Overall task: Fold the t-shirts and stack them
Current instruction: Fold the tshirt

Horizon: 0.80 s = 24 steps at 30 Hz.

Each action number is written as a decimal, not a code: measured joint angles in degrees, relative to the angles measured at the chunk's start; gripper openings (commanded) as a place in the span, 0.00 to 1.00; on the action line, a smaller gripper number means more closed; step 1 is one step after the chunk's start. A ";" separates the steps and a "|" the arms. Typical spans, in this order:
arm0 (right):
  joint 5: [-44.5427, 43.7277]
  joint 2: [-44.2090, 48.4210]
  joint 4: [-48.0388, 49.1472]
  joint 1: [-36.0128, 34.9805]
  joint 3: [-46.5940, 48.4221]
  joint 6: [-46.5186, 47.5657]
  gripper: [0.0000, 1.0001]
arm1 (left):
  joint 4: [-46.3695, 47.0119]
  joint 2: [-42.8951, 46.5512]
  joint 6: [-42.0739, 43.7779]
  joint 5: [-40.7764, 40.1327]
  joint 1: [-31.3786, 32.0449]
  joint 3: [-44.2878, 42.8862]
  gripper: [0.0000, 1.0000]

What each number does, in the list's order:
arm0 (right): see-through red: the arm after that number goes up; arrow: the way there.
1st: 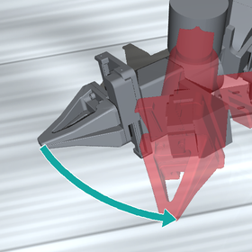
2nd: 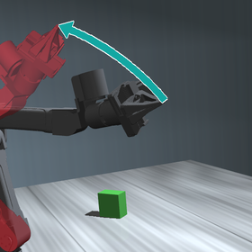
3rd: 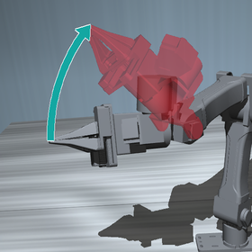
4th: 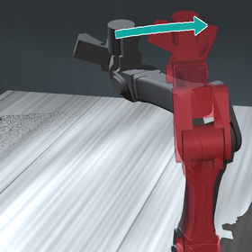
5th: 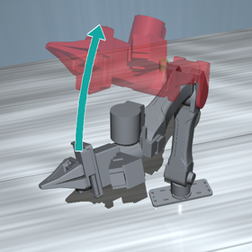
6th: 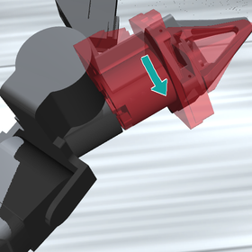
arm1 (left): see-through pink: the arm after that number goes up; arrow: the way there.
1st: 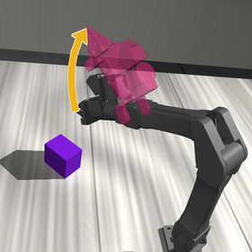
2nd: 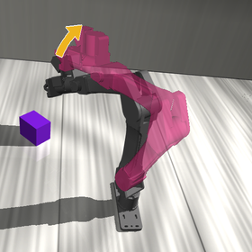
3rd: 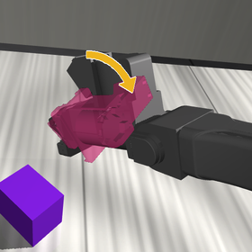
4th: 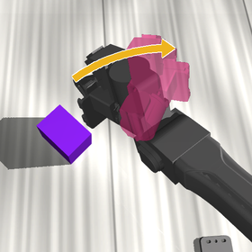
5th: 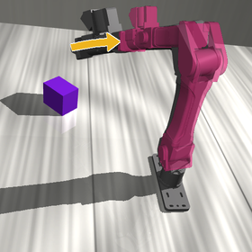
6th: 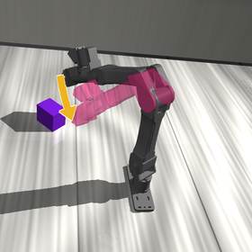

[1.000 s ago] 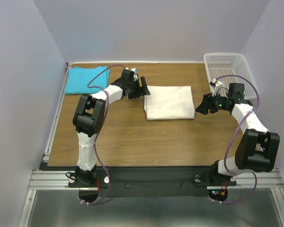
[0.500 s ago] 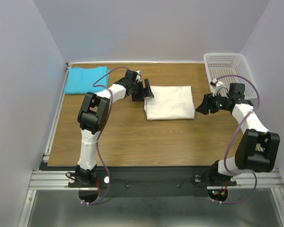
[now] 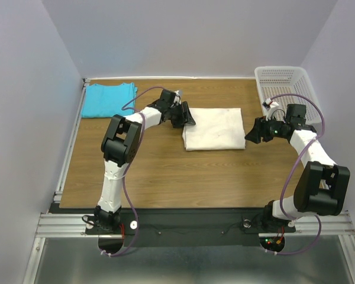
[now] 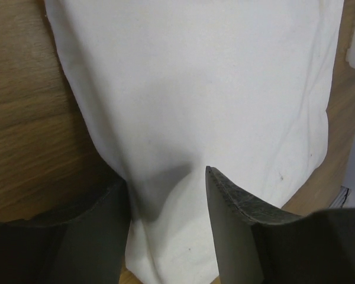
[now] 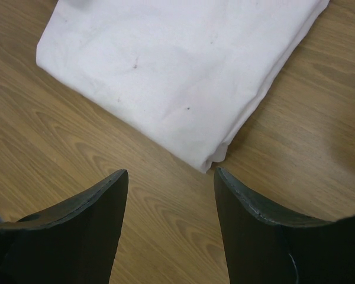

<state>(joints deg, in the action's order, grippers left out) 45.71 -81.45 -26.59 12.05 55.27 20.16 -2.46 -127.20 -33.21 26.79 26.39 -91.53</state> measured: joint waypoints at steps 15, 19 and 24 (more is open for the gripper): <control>-0.02 0.00 0.02 0.74 0.00 0.00 0.66 | 3.15 -2.51 -2.75 5.22 0.02 0.28 0.00; 0.00 0.00 0.02 0.90 0.00 0.00 0.66 | 6.56 -2.49 -3.39 6.88 0.00 2.03 0.00; 0.00 0.00 0.00 1.31 0.00 0.00 0.66 | 14.03 -2.16 -6.43 10.54 -0.26 6.43 0.00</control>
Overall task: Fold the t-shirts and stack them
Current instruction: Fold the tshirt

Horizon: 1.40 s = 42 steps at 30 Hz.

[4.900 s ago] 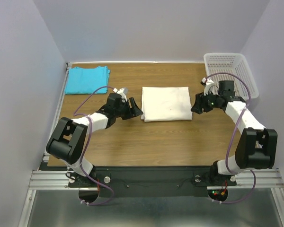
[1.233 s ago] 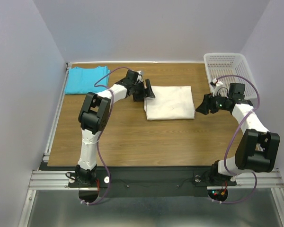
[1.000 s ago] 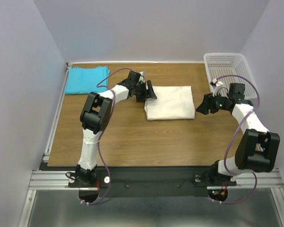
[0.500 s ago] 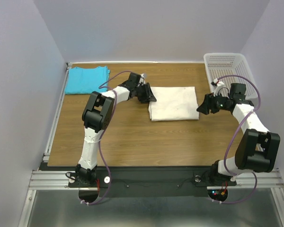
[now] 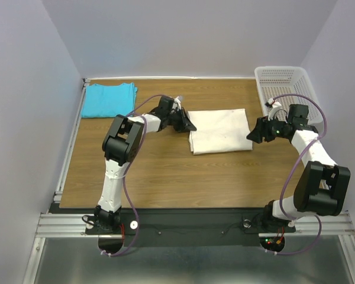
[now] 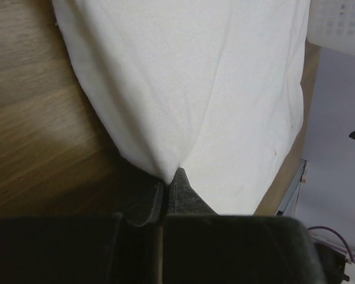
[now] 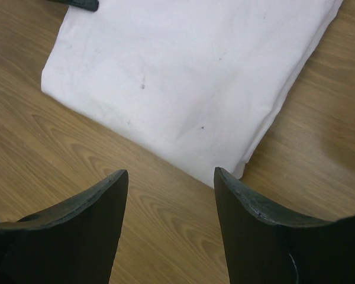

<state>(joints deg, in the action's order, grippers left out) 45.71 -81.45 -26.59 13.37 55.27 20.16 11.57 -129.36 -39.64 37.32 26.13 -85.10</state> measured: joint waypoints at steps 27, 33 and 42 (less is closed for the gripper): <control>0.46 0.00 0.00 0.13 -0.98 0.63 0.66 | -0.22 10.03 -6.34 2.23 -4.04 1.38 0.00; 0.50 0.00 0.00 0.13 -0.98 0.63 0.66 | -11.80 10.03 4.04 -3.80 -4.35 -2.99 0.00; 0.66 0.00 0.02 0.13 -0.98 0.66 0.66 | -23.69 10.03 17.20 -12.87 -7.43 -8.00 0.00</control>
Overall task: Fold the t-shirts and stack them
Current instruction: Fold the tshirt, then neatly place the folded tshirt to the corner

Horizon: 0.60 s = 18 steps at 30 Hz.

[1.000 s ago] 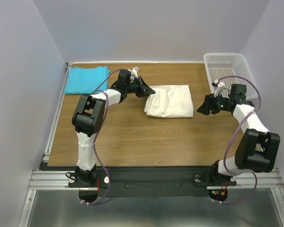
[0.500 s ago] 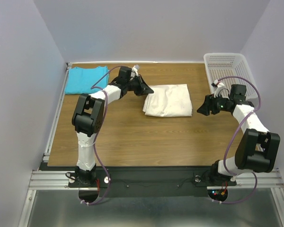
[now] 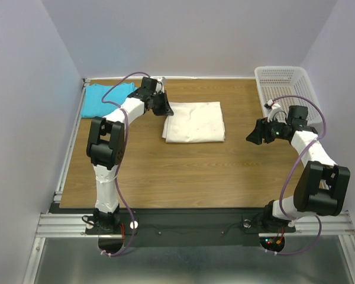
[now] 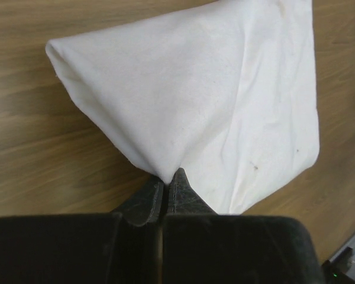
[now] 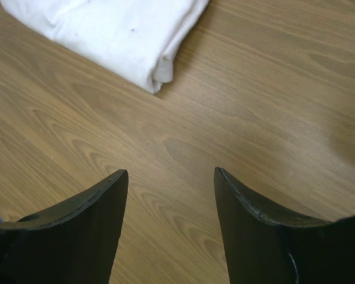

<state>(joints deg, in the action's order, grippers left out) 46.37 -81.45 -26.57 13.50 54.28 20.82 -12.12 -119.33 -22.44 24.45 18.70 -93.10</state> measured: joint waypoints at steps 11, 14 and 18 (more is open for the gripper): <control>0.09 -0.02 0.00 0.00 0.00 0.00 0.66 | -7.41 0.00 11.02 -10.95 -4.81 -3.15 0.00; 0.17 -0.07 0.00 0.00 0.00 0.00 0.66 | -8.98 0.00 13.90 -14.95 -5.57 -5.05 0.00; 0.20 -0.70 0.00 0.00 0.00 -0.02 0.66 | -10.08 0.00 17.40 -21.57 -5.81 -7.45 0.00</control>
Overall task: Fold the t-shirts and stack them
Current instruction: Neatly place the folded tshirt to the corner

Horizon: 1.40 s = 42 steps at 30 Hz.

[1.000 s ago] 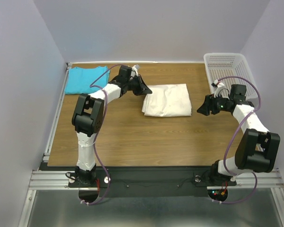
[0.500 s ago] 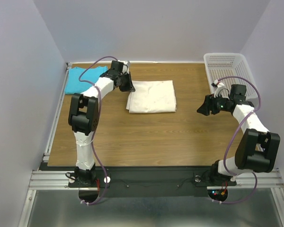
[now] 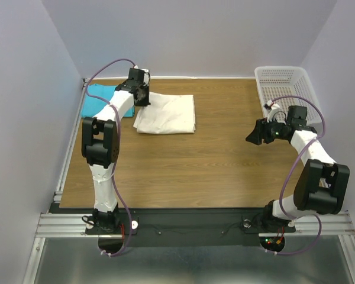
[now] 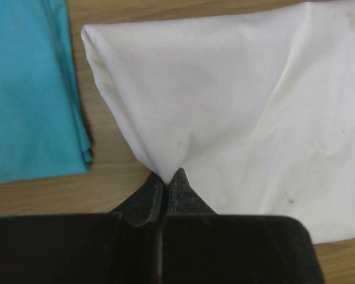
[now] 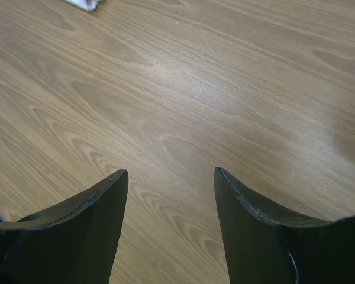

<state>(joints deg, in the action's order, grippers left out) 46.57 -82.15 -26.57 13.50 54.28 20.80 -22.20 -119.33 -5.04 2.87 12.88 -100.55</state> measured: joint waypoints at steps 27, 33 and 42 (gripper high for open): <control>1.22 -1.95 0.00 0.00 0.00 -0.22 0.66 | 4.55 0.70 12.94 -26.75 0.13 -1.16 0.00; 2.89 -3.04 -0.02 0.00 0.00 -0.24 0.66 | 5.42 3.52 14.08 -28.06 0.13 -1.16 0.00; 4.26 -4.59 0.00 0.00 0.00 -0.22 0.66 | 6.12 5.18 15.10 -28.68 0.20 -2.91 0.00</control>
<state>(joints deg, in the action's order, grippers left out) 50.83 -86.74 -26.57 13.50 54.28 20.58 -16.08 -114.15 10.07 -25.80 13.08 -103.46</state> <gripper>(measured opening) 0.656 0.051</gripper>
